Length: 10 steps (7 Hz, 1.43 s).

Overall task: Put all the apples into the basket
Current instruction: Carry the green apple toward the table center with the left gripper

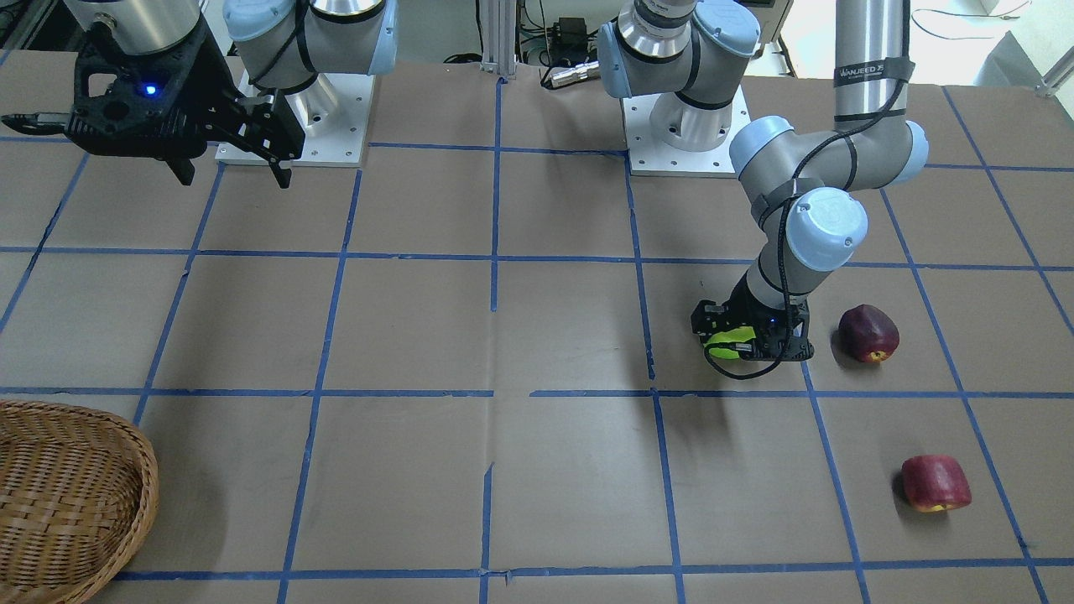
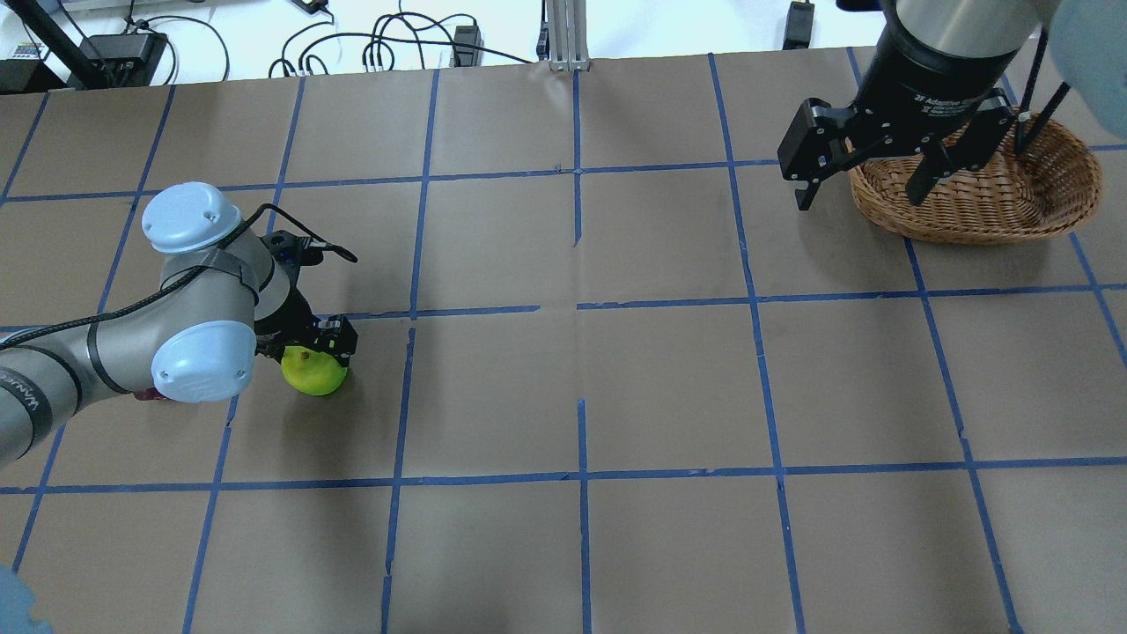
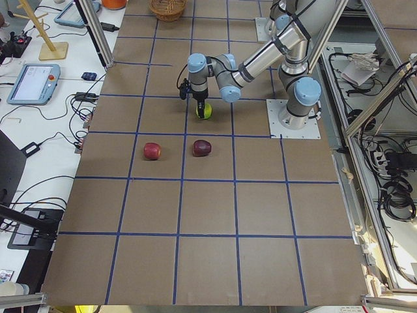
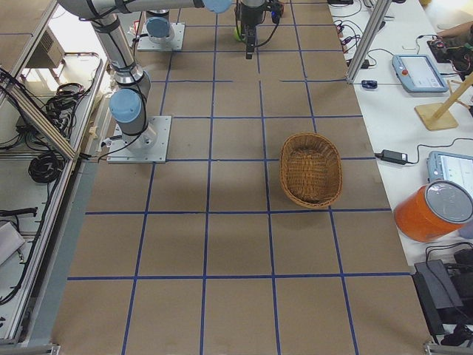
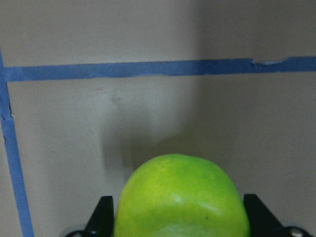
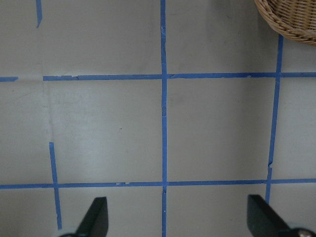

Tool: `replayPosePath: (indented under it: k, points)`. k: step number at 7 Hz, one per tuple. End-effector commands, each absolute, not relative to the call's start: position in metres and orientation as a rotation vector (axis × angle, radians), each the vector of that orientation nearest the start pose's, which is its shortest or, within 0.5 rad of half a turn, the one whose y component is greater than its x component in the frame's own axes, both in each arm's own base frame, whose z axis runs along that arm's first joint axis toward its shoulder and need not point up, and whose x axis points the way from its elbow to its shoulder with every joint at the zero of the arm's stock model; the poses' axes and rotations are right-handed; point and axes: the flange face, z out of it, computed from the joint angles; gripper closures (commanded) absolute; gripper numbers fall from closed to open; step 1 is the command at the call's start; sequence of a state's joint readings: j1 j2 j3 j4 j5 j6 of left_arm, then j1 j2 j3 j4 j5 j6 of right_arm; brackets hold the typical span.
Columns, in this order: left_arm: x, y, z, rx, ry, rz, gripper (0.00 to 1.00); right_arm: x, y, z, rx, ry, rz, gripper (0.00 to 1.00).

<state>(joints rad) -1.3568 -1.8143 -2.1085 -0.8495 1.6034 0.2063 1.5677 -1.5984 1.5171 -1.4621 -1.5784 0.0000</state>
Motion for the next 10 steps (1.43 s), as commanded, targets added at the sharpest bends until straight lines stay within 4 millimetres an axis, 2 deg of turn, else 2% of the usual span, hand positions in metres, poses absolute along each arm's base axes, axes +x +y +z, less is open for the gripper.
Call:
replayPosePath:
  k: [1, 2, 3, 4, 5, 6, 7, 8, 9, 10]
  points:
    - [-0.052, -0.519, 0.225, -0.302, 3.206, 0.015, 0.54, 0.131, -0.476, 0.517, 0.005, 3.149, 0.043, 0.0]
    - [-0.102, -0.534, 0.244, -0.276, 3.228, 0.001, 0.54, 0.131, -0.476, 0.517, 0.005, 3.149, 0.043, 0.0]
    - [-0.162, -0.541, 0.248, -0.412, 3.221, -0.004, 0.54, 0.131, -0.476, 0.517, 0.005, 3.149, 0.043, 0.0]
    - [-0.212, -0.544, 0.238, -0.457, 3.217, 0.014, 0.59, 0.131, -0.477, 0.517, 0.005, 3.149, 0.041, 0.0]
    - [-0.278, -0.539, 0.228, -0.37, 3.232, -0.015, 0.59, 0.131, -0.477, 0.518, 0.002, 3.149, 0.029, 0.0]
    - [-0.315, -0.54, 0.214, -0.44, 3.232, -0.036, 0.59, 0.131, -0.478, 0.517, 0.002, 3.149, 0.039, 0.0]
    - [-0.33, -0.54, 0.203, -0.44, 3.241, -0.063, 0.59, 0.13, -0.481, 0.514, 0.002, 3.147, 0.039, 0.0]
    - [-0.34, -0.541, 0.196, -0.516, 3.246, -0.118, 0.57, 0.125, -0.487, 0.507, 0.007, 3.148, 0.056, 0.0]
    - [-0.34, -0.543, 0.19, -0.556, 3.236, -0.13, 0.01, 0.116, -0.491, 0.505, 0.021, 3.144, 0.063, 0.0]
    - [-0.339, -0.545, 0.199, -0.556, 3.239, -0.153, 0.0, 0.115, -0.499, 0.488, 0.024, 3.143, 0.12, 0.0]
